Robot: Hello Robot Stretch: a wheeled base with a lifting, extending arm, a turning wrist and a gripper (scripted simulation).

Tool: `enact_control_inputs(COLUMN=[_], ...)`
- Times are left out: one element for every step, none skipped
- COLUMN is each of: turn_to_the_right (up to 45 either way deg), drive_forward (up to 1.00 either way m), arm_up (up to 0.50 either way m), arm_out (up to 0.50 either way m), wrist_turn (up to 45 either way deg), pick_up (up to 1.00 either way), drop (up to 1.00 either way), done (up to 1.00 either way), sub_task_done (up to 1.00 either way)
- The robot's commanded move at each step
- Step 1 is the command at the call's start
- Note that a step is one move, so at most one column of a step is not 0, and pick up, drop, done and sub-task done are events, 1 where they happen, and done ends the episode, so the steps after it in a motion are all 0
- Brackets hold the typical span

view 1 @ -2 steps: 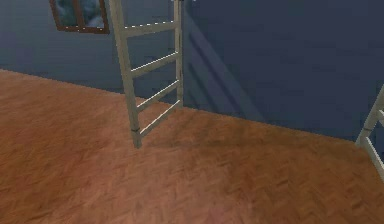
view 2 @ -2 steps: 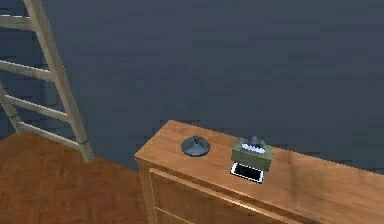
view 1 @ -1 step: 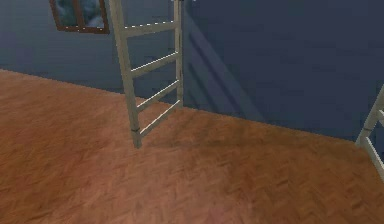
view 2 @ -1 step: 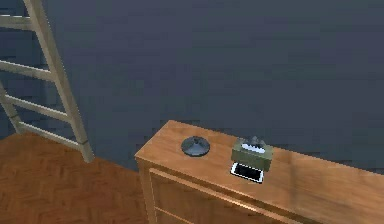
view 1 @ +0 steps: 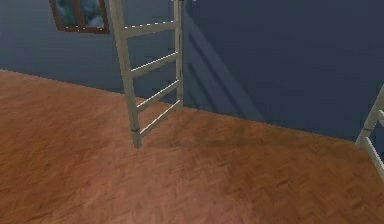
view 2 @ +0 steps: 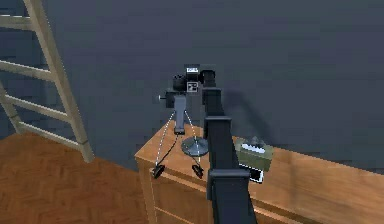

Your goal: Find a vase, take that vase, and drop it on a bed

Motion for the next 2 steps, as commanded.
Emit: enact_control_inputs(turn_to_the_right=[0.0,0.0], drive_forward=[0.0,0.0], arm_up=[0.0,0.0], arm_out=[0.0,0.0], wrist_turn=[45.0,45.0], pick_up=[0.0,0.0], drop=[0.0,0.0], done=[0.0,0.0], sub_task_done=[0.0,0.0])
